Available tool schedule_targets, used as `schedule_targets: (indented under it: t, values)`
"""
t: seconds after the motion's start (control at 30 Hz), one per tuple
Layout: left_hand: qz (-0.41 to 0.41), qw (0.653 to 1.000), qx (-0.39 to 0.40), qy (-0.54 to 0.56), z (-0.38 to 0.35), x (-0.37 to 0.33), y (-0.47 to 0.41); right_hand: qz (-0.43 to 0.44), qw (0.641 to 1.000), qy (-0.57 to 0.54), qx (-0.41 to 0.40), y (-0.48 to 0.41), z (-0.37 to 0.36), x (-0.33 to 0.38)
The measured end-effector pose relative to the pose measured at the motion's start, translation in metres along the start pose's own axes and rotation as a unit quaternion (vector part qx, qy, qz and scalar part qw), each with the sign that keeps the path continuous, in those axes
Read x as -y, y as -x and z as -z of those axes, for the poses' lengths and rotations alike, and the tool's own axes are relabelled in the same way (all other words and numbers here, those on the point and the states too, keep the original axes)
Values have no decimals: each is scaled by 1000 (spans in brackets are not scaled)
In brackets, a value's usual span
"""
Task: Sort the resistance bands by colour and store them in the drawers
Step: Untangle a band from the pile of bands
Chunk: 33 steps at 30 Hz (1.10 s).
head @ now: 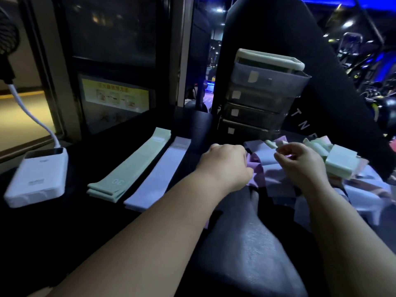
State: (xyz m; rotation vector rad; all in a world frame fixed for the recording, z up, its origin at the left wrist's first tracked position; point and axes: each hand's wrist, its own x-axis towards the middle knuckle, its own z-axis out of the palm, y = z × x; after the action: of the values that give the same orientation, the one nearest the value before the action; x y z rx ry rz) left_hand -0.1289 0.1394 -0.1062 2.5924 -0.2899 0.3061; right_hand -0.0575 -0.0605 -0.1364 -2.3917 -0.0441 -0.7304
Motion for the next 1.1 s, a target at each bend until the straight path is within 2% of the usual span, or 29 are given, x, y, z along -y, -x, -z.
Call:
schedule_targets:
  t: [0.23,0.4,0.53,0.73,0.9,1.0,1.1]
  values:
    - [44,996,44,-64,-23,-10,-45,13,998,38,45,-3,6,-14]
    - [19,1000,24,6,-46,-14,-46,-12,995,79,53,-16,9,-21]
    - [2,999,45,13,-63,-15,-44,-44,989,126,69,-20,10,-26]
    - [-5,998,54,36,-68,-7,-47,-36,975,191,106,-14,3,-18]
    - [-4,998,40,56,-74,-7,-50,8,992,111,63,-9,10,-8]
    - [10,990,20,138,-73,-6,-52,36,999,22,33,-2,12,4]
    - [44,961,15,273,-70,-4,-54,43,998,-46,26,8,13,14]
